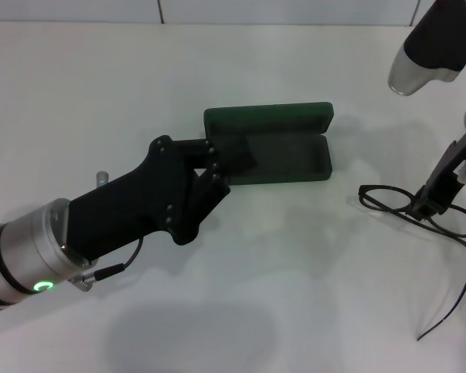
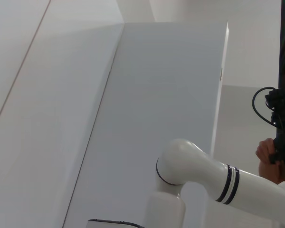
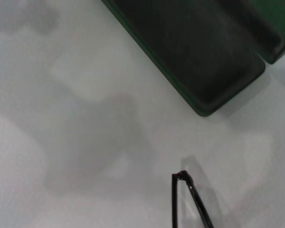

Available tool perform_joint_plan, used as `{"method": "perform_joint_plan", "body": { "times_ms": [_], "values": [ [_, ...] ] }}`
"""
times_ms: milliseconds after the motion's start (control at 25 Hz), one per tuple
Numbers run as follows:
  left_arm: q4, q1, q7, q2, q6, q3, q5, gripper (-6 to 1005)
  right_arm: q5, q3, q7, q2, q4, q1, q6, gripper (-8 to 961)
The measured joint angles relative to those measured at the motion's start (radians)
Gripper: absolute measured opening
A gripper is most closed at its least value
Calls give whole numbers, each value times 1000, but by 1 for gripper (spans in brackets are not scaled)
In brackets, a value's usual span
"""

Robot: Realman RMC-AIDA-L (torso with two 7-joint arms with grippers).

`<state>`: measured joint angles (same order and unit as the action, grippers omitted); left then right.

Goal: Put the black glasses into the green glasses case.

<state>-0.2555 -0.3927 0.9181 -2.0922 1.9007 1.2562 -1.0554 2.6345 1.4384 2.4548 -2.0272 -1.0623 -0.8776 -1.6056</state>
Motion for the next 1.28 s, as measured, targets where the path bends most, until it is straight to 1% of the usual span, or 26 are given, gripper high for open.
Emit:
{"method": "perform_joint_plan", "body": {
  "times_ms": [160, 800, 880, 960, 1120, 1200, 1280],
  "values": [
    [3, 0, -3, 0, -1, 0, 0, 39, 0, 0, 0, 0, -1, 0, 3, 296],
    [1, -12, 4, 3, -13, -16, -8, 39, 2, 0, -4, 1, 11, 2, 30, 87],
    [1, -12, 4, 3, -15, -16, -9, 39, 1, 2, -6, 1, 5, 8, 32, 72],
    [1, -12, 4, 3, -15, -15, -9, 39, -3, 9, -10, 1, -25, 27, 37, 62],
    [1, -11, 4, 3, -13, -14, -6, 39, -24, 10, -15, 6, -153, 104, 39, 50],
    [1, -9, 4, 3, -9, -14, -4, 39, -72, -28, -44, 12, -232, 160, 38, 50],
    [1, -9, 4, 2, -5, -15, -3, 40, -146, -90, -105, 13, -289, 213, 26, 50]
  ]
}}
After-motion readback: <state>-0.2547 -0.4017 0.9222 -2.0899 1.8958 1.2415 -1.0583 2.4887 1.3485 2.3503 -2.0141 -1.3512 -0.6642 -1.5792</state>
